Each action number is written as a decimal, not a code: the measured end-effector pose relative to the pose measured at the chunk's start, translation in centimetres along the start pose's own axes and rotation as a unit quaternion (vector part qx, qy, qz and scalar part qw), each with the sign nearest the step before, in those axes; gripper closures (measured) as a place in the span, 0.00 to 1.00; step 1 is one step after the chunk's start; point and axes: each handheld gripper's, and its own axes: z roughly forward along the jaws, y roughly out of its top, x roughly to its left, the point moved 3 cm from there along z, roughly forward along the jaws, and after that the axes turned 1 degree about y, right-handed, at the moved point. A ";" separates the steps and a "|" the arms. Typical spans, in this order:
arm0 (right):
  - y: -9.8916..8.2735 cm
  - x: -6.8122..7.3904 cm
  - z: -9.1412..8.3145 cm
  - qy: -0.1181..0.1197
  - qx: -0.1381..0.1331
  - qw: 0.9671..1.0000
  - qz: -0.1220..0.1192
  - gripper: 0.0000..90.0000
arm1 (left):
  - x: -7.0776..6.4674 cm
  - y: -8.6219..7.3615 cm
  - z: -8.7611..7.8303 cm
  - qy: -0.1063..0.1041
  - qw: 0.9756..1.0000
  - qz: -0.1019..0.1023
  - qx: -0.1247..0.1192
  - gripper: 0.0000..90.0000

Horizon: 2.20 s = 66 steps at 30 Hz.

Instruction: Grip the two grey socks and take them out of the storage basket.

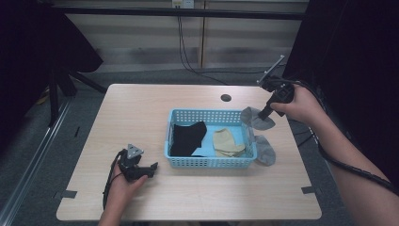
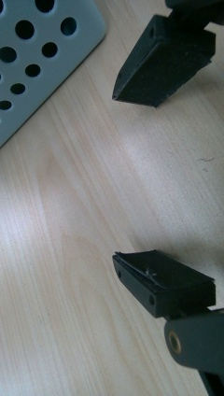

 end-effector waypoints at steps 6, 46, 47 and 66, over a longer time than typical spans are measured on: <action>-0.7 -0.7 0.1 -0.004 0.002 1.000 0.009 0.93 | 0.0 0.0 0.0 0.000 1.000 0.000 0.000 0.20; -4.9 -6.3 4.8 -0.010 0.015 0.997 0.081 0.92 | 0.0 0.0 0.0 0.000 1.000 0.000 -0.001 0.20; -5.0 -6.6 5.6 -0.011 0.017 0.996 0.083 0.92 | 0.0 0.0 0.0 0.000 1.000 0.000 -0.001 0.20; -6.3 -5.5 7.0 0.005 -0.007 0.997 0.078 0.52 | 0.0 0.0 0.0 0.000 1.000 0.003 0.001 0.20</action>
